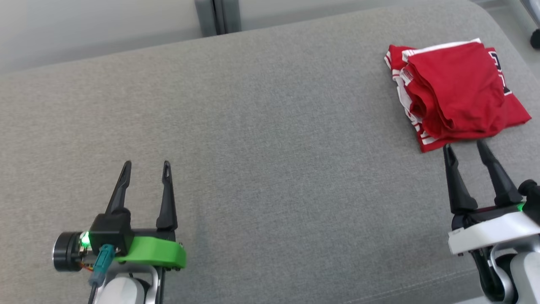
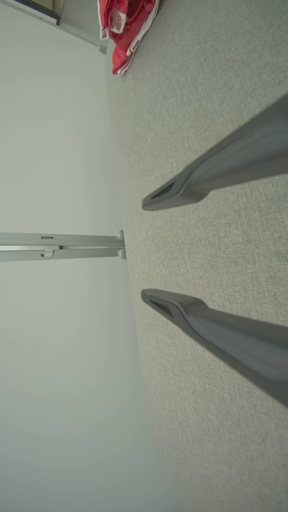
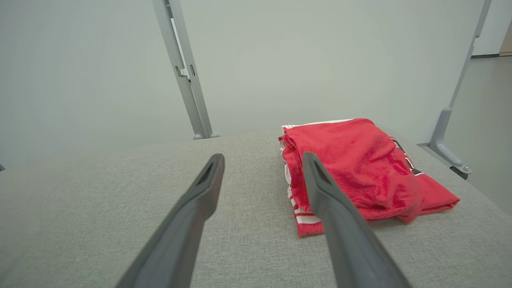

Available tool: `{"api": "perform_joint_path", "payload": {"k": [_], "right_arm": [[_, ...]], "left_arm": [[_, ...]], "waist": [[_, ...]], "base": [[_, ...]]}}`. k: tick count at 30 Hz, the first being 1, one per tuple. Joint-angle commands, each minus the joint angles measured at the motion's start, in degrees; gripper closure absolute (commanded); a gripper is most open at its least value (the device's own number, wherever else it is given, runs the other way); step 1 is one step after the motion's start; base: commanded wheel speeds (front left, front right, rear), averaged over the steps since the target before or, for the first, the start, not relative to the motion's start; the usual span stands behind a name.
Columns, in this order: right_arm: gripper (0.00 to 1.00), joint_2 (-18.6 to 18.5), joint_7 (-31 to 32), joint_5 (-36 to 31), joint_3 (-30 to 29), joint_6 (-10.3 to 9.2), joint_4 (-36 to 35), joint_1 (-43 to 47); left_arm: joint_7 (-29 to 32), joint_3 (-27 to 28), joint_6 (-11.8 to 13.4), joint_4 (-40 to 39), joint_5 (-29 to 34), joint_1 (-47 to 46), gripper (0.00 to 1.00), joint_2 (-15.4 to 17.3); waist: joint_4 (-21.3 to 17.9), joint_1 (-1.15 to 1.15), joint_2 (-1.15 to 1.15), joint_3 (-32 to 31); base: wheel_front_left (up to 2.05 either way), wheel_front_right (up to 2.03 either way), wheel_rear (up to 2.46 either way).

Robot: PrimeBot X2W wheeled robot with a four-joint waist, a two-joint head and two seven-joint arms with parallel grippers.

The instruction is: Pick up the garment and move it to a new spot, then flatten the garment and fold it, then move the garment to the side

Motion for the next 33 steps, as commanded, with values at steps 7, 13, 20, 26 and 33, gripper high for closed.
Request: {"api": "perform_joint_path", "payload": {"k": [7,13,20,26,33], "right_arm": [[0.0,2.6,4.33,-2.22,-0.91,-0.04,-4.86,6.38],[0.0,3.71,7.03,-3.61,-1.52,-0.04,-6.32,10.47],[0.0,4.13,8.5,-4.42,-1.66,-0.04,-7.58,12.41],[0.0,4.21,9.1,-4.61,-1.74,-0.04,-8.1,13.04],[0.0,4.37,9.15,-4.74,-1.9,-0.04,-8.3,13.33]], "left_arm": [[-1.1,2.42,1.34,1.2,-1.92,5.69,0.0,1.33],[-1.28,2.12,0.41,2.51,-2.8,8.88,0.0,2.22],[-0.98,1.72,-0.55,3.39,-3.89,9.6,0.0,2.51],[-0.72,1.32,-0.94,4.76,-4.37,9.74,0.0,2.83],[-0.96,0.85,-0.83,5.97,-4.26,8.9,0.0,2.95]], "waist": [[6.63,0.0,0.0,-7.32],[6.81,0.0,0.0,-11.44],[6.64,0.0,0.0,-12.63],[6.88,0.0,0.0,-13.08],[7.21,0.0,0.0,-13.06]], "base": [[0.0,0.0,0.0],[0.0,0.0,0.0],[0.0,0.0,0.0],[0.0,0.0,0.0],[0.0,0.0,0.0]]}}
